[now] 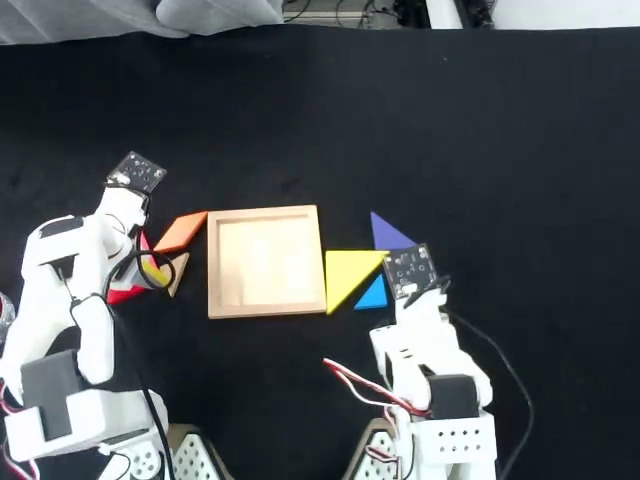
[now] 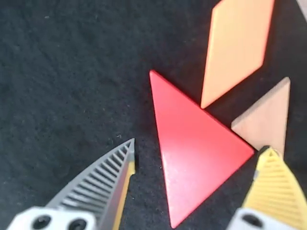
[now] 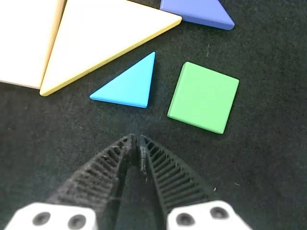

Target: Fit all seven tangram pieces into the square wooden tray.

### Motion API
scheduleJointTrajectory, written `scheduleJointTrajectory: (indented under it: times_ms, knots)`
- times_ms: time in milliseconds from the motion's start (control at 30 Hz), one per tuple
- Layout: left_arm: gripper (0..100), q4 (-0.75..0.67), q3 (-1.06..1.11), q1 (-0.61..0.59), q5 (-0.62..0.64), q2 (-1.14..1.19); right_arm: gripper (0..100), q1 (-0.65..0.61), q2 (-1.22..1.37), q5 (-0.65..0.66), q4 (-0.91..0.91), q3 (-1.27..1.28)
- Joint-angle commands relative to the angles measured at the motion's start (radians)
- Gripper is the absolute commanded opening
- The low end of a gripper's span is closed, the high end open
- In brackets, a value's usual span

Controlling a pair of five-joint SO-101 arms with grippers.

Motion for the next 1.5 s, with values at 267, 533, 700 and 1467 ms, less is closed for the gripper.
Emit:
scheduleJointTrajectory:
  times_ms: [267,533,700,1467]
  knots:
    - [38,-0.026,-0.074,-0.044,-0.003,0.008,1.2,0.011,-0.081,-0.003,0.005,-0.001]
    - [38,-0.026,-0.093,-0.073,-0.003,0.006,1.2,0.011,-0.081,-0.003,0.005,-0.001]
    - [38,-0.026,-0.071,-0.047,-0.005,0.008,1.2,0.011,-0.081,-0.003,0.005,-0.001]
    - [38,-0.018,-0.139,-0.022,-0.064,0.19,1.2,0.011,-0.081,-0.003,0.005,-0.001]
